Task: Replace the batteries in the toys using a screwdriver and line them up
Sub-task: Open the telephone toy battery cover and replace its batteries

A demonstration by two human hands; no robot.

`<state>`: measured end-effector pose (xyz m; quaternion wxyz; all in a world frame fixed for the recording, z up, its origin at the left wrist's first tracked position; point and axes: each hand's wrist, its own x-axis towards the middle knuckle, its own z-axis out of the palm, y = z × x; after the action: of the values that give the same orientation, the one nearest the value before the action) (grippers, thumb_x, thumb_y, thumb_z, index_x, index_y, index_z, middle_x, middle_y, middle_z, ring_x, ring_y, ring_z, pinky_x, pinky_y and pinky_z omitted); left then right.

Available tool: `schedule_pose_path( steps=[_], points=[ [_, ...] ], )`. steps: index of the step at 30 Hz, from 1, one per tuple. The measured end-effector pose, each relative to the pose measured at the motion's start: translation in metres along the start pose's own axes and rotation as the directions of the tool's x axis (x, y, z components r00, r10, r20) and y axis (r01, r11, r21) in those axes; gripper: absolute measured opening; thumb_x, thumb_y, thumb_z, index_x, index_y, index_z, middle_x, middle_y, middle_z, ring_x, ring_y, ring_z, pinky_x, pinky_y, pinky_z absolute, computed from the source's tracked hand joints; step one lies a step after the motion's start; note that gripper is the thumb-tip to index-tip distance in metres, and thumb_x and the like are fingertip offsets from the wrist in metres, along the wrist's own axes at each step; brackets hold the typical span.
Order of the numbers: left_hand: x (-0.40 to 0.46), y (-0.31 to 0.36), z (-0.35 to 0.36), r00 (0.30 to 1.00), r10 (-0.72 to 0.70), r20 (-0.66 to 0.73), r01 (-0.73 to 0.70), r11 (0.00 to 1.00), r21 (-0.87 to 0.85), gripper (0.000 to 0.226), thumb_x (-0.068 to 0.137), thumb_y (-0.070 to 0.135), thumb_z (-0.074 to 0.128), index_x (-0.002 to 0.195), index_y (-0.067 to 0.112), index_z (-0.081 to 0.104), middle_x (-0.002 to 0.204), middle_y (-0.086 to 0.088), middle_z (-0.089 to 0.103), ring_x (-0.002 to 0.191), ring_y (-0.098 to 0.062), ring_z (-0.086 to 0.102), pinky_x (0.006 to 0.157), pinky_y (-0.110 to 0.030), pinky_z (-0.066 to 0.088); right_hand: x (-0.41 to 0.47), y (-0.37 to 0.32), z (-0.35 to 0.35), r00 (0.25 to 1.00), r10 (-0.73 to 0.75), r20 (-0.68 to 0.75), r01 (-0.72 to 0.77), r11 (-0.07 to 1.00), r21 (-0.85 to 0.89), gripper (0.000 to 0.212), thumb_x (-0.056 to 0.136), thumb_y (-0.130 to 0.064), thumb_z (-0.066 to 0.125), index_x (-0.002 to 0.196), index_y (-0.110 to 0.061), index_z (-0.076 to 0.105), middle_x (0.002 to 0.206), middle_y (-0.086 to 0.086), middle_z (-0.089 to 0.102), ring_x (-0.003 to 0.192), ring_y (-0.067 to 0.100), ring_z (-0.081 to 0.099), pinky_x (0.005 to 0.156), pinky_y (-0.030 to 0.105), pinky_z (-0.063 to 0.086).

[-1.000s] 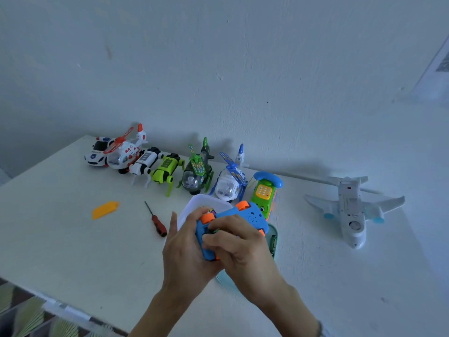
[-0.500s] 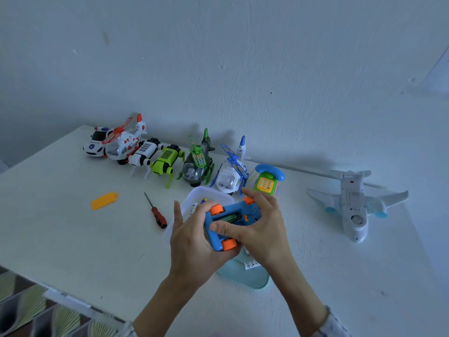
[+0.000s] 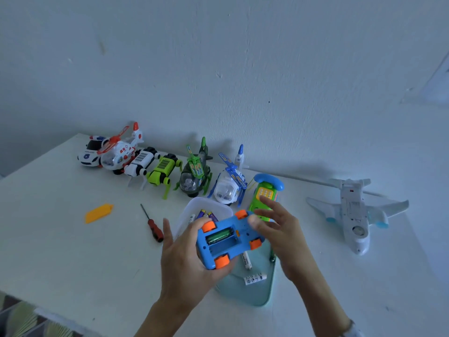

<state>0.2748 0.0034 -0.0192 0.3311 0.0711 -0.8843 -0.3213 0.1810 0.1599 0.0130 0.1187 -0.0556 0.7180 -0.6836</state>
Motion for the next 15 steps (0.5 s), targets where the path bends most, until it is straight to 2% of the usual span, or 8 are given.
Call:
schedule_pose_path(
  steps=[4,5,7,9,10,12,13,15],
  points=[
    [0.001,-0.002,-0.004,0.998,-0.068,-0.016,0.068,0.998,-0.019,0.068,0.052,0.064,0.073,0.108,0.031,0.053,0.088,0.033,0.062,0.089,0.003,0.057,0.108,-0.061,0.030,0.016,0.017,-0.027,0.974,0.056,-0.218,-0.088,0.986,-0.141,0.024,0.087,-0.018,0.067,0.111,-0.015,0.066,0.086,0.005,0.066,0.069,0.016,0.059,0.064,0.028,0.045],
    [0.002,-0.002,-0.003,0.997,-0.073,-0.013,0.073,0.997,-0.025,0.068,0.052,0.064,0.073,0.108,0.031,0.053,0.088,0.035,0.061,0.089,0.004,0.057,0.109,-0.060,0.029,0.017,0.024,-0.030,0.974,0.065,-0.219,-0.116,0.966,-0.230,0.022,0.086,-0.015,0.068,0.108,-0.015,0.067,0.084,0.005,0.064,0.066,0.016,0.056,0.062,0.027,0.044],
    [0.001,-0.001,-0.003,0.998,-0.069,-0.013,0.069,0.997,-0.030,0.066,0.052,0.064,0.071,0.107,0.033,0.050,0.087,0.035,0.059,0.088,0.001,0.057,0.119,-0.046,0.014,0.015,0.038,-0.030,0.973,0.084,-0.215,-0.172,0.884,-0.434,0.025,0.084,-0.015,0.070,0.108,-0.015,0.066,0.087,0.006,0.061,0.067,0.014,0.053,0.059,0.025,0.039],
    [0.001,0.001,-0.002,0.998,-0.058,-0.009,0.058,0.998,-0.031,0.067,0.052,0.065,0.070,0.107,0.034,0.049,0.088,0.031,0.060,0.086,-0.003,0.058,0.120,-0.039,0.010,0.011,0.049,-0.026,0.970,0.099,-0.220,-0.218,0.753,-0.621,0.035,0.083,-0.021,0.070,0.117,-0.013,0.063,0.102,0.008,0.059,0.080,0.018,0.055,0.061,0.026,0.035],
    [0.001,0.002,-0.002,0.998,-0.056,-0.004,0.056,0.998,-0.032,0.067,0.051,0.065,0.071,0.108,0.034,0.049,0.089,0.030,0.060,0.086,-0.003,0.058,0.118,-0.048,0.019,0.009,0.053,-0.023,0.970,0.113,-0.217,-0.234,0.688,-0.687,0.040,0.084,-0.024,0.069,0.121,-0.013,0.060,0.110,0.009,0.057,0.089,0.020,0.056,0.065,0.026,0.034],
    [0.000,0.001,-0.003,0.998,-0.061,-0.003,0.061,0.997,-0.036,0.067,0.051,0.063,0.072,0.108,0.034,0.050,0.089,0.033,0.060,0.088,0.002,0.057,0.097,-0.057,0.044,0.005,0.058,-0.017,0.966,0.151,-0.210,-0.258,0.607,-0.751,0.042,0.085,-0.024,0.067,0.124,-0.011,0.055,0.115,0.009,0.052,0.098,0.024,0.056,0.070,0.026,0.035],
    [-0.001,-0.001,-0.004,0.997,-0.070,-0.010,0.070,0.997,-0.039,0.067,0.051,0.062,0.073,0.108,0.035,0.050,0.091,0.033,0.061,0.089,0.005,0.056,0.089,-0.056,0.050,0.004,0.061,-0.015,0.965,0.157,-0.208,-0.261,0.585,-0.768,0.040,0.086,-0.020,0.064,0.124,-0.011,0.054,0.114,0.009,0.051,0.098,0.025,0.056,0.070,0.026,0.036],
    [-0.003,-0.004,-0.006,0.997,-0.071,-0.018,0.070,0.996,-0.047,0.068,0.051,0.059,0.077,0.109,0.034,0.052,0.099,0.030,0.061,0.090,0.010,0.056,0.087,-0.056,0.051,0.004,0.065,-0.011,0.965,0.141,-0.220,-0.261,0.552,-0.792,0.031,0.090,-0.009,0.052,0.121,-0.008,0.053,0.111,0.010,0.050,0.091,0.026,0.055,0.069,0.028,0.038]
  ],
)
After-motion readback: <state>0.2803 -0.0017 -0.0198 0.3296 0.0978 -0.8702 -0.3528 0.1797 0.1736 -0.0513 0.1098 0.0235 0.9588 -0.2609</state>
